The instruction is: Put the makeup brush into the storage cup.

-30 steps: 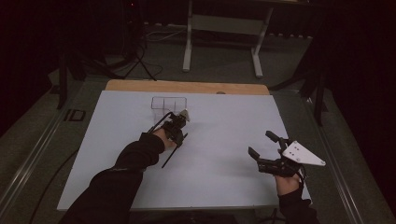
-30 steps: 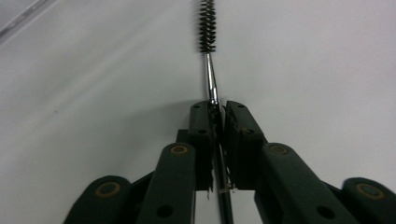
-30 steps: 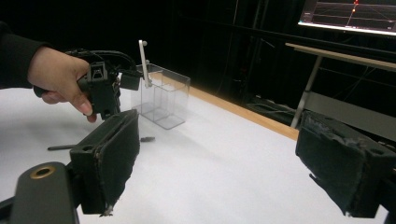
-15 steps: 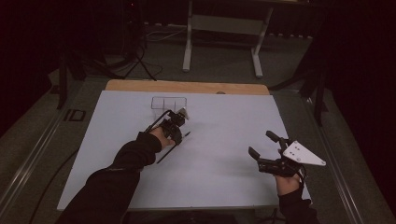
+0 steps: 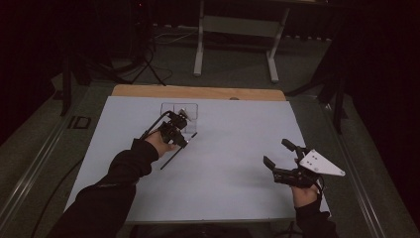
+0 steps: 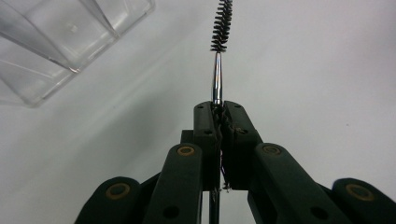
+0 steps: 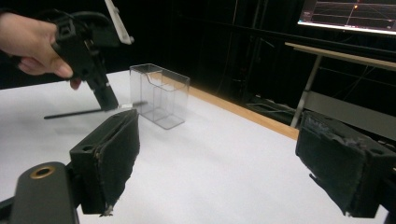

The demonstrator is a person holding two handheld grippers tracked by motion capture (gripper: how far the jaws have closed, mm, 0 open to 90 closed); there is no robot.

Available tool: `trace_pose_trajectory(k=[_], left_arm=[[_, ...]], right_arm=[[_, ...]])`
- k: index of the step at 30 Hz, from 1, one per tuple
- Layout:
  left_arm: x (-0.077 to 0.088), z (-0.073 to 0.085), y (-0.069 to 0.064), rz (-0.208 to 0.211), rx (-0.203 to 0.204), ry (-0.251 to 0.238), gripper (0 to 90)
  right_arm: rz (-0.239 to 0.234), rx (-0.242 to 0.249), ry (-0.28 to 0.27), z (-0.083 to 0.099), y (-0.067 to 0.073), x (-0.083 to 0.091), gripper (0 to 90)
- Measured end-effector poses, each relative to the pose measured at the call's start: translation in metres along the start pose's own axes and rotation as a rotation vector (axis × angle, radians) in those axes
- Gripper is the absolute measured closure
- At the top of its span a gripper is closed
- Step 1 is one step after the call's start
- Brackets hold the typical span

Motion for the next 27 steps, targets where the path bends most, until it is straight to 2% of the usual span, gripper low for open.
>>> trace_pose_trajectory(k=[3,6,8,9,10,12,13,15,16,17,18,19,20,21,22,27], left_arm=[[0.007,0.001,0.0,-0.006,0.001,-0.028,86.1],[0.017,0.004,0.001,-0.01,0.023,-0.088,86.1],[0.022,0.006,0.002,-0.017,0.02,-0.126,86.1],[0.022,0.006,0.002,-0.017,0.02,-0.126,86.0],[0.025,0.008,0.003,-0.017,0.012,-0.156,86.0],[0.026,0.009,0.003,-0.017,0.007,-0.165,86.1],[0.029,0.012,0.004,-0.017,0.016,-0.196,86.1],[0.03,0.013,0.004,-0.013,0.014,-0.204,86.1],[0.032,0.014,0.004,-0.031,0.011,-0.215,86.1],[0.034,0.015,0.004,-0.023,0.009,-0.237,86.1],[0.039,0.017,0.003,-0.041,0.007,-0.258,86.1],[0.039,0.017,0.003,-0.041,0.007,-0.258,86.1],[0.044,0.019,0.002,-0.044,0.003,-0.289,86.1],[0.044,0.019,0.002,-0.044,0.003,-0.289,86.1],[0.05,0.021,0.002,-0.054,0.0,-0.315,86.1],[0.061,0.026,0.001,-0.07,0.01,-0.357,86.1]], right_arm=[[0.0,-0.003,0.001,0.0,0.0,0.0,13.4],[-0.001,-0.005,0.0,0.0,0.0,0.0,13.5],[-0.002,-0.005,0.001,0.0,0.0,-0.001,13.5],[-0.002,-0.005,0.001,0.0,0.0,-0.001,13.5],[-0.002,-0.005,0.002,0.0,0.0,-0.001,13.5],[-0.003,-0.005,0.001,0.0,0.0,-0.001,13.5],[-0.002,-0.007,0.002,0.0,0.0,-0.001,13.4],[-0.001,-0.008,0.001,0.001,-0.001,-0.001,13.5],[-0.001,-0.008,0.001,0.001,-0.001,-0.001,13.5],[-0.001,-0.008,0.002,0.001,-0.001,-0.001,13.5],[-0.002,-0.007,0.003,0.001,0.0,-0.001,13.4],[-0.002,-0.007,0.003,0.001,0.0,-0.001,13.4],[-0.003,-0.007,0.003,0.001,0.0,-0.002,13.5],[-0.003,-0.007,0.003,0.001,0.0,-0.002,13.5],[-0.003,-0.007,0.003,0.001,0.0,-0.002,13.4],[-0.001,-0.012,0.004,0.001,-0.001,-0.001,13.5]])
Point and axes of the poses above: each handheld gripper's, and its own axes: x roughly backward along the jaws, z roughly out of its underside, y roughly to its left, the point moved 2 cm from there along -x, roughly forward along the jaws, and after that the axes turned 15 degrees about -x, right-handed, at the moved point
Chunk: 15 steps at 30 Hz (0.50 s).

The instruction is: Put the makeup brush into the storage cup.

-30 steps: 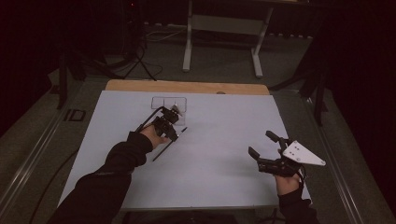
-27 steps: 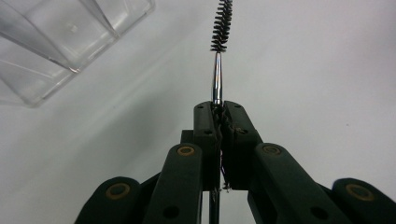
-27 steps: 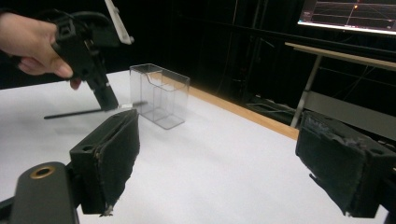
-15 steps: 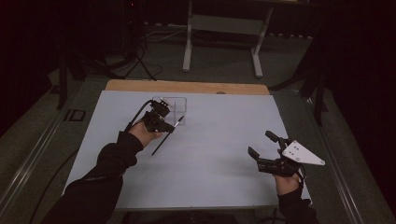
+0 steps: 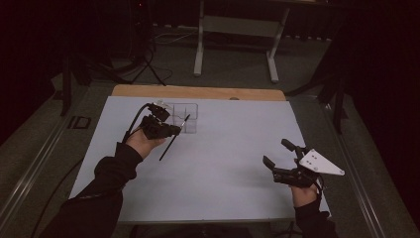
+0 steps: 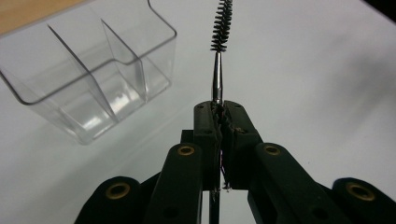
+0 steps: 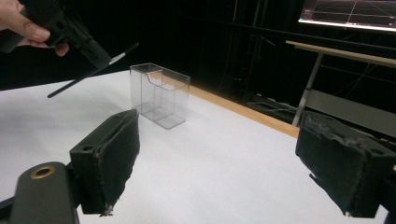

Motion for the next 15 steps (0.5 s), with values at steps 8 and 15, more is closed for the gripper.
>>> trace_pose_trajectory(k=[8,15], left_arm=[[0.013,0.001,0.004,-0.01,0.024,-0.075,86.1],[0.024,0.002,0.009,-0.014,0.038,-0.182,86.1]], right_arm=[[-0.001,0.001,-0.001,0.0,0.0,0.0,13.4],[0.001,-0.003,-0.009,0.0,0.0,0.001,13.4]])
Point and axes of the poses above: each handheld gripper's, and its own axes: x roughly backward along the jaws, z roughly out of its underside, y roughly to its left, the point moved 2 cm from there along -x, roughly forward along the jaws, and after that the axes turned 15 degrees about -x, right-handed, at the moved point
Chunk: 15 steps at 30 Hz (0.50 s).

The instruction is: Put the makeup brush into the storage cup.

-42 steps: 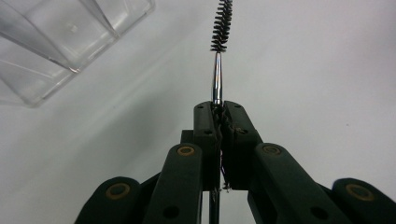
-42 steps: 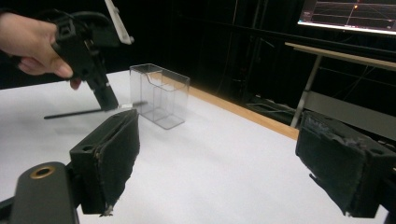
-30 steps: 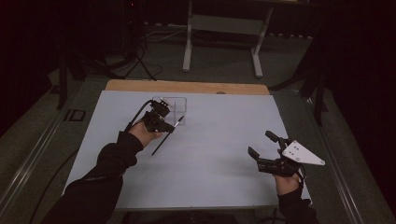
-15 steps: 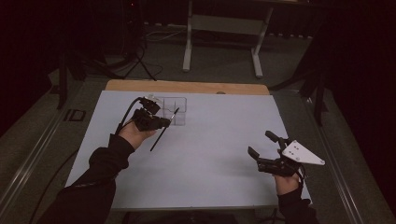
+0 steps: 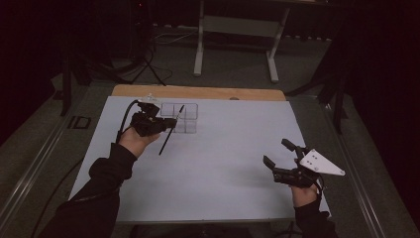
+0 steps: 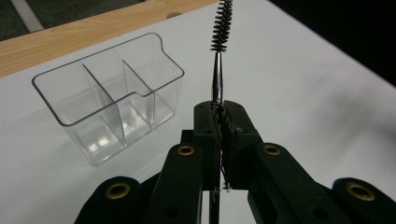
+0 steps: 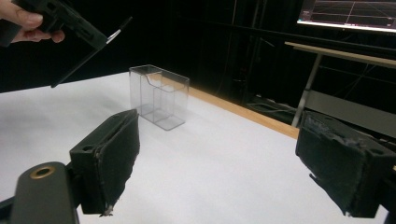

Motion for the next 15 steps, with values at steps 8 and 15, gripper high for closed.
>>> trace_pose_trajectory(k=[8,15], left_arm=[[0.007,0.002,0.007,-0.03,0.02,-0.067,86.0],[0.01,0.001,0.014,-0.044,0.029,-0.129,86.0]], right_arm=[[0.002,0.003,0.0,0.0,0.001,0.001,13.5],[0.004,0.002,0.004,0.001,-0.001,0.0,13.4]])
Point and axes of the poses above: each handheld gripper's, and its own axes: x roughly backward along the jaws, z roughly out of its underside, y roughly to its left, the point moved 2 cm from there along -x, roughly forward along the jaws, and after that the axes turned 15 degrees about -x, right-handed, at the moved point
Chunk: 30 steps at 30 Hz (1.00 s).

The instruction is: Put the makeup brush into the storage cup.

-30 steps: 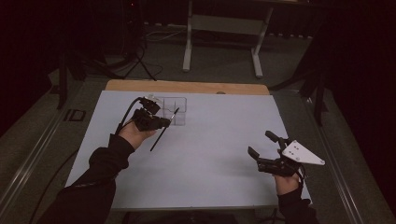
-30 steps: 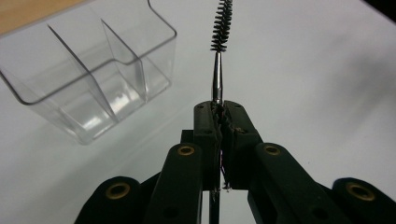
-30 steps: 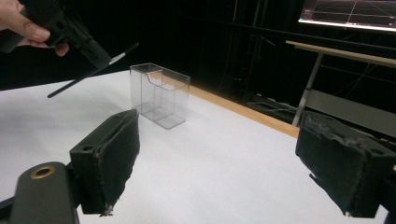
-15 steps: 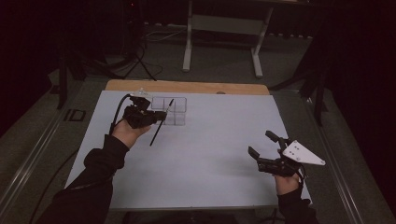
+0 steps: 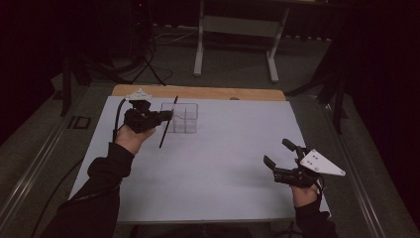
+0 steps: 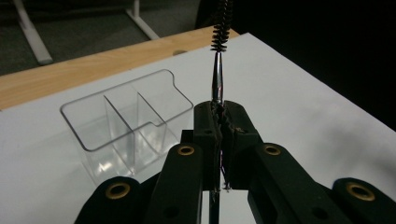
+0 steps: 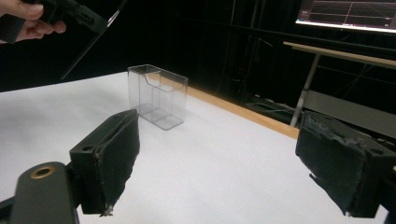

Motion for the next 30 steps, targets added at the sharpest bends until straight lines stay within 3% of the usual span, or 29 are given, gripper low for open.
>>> trace_pose_trajectory(k=[9,17,24,30], left_arm=[[0.004,-0.005,0.005,-0.024,0.004,-0.065,86.0],[0.006,-0.013,0.012,-0.08,0.0,-0.124,86.0],[0.002,-0.014,0.014,-0.085,-0.005,-0.123,86.0],[0.0,-0.018,0.019,-0.096,0.002,-0.152,86.0]], right_arm=[[0.002,-0.011,0.001,0.002,-0.004,0.0,13.4],[0.005,-0.021,0.003,0.003,-0.005,0.002,13.4],[0.008,-0.015,0.0,0.002,-0.004,0.004,13.5],[0.004,-0.01,0.0,0.002,-0.003,0.004,13.4]])
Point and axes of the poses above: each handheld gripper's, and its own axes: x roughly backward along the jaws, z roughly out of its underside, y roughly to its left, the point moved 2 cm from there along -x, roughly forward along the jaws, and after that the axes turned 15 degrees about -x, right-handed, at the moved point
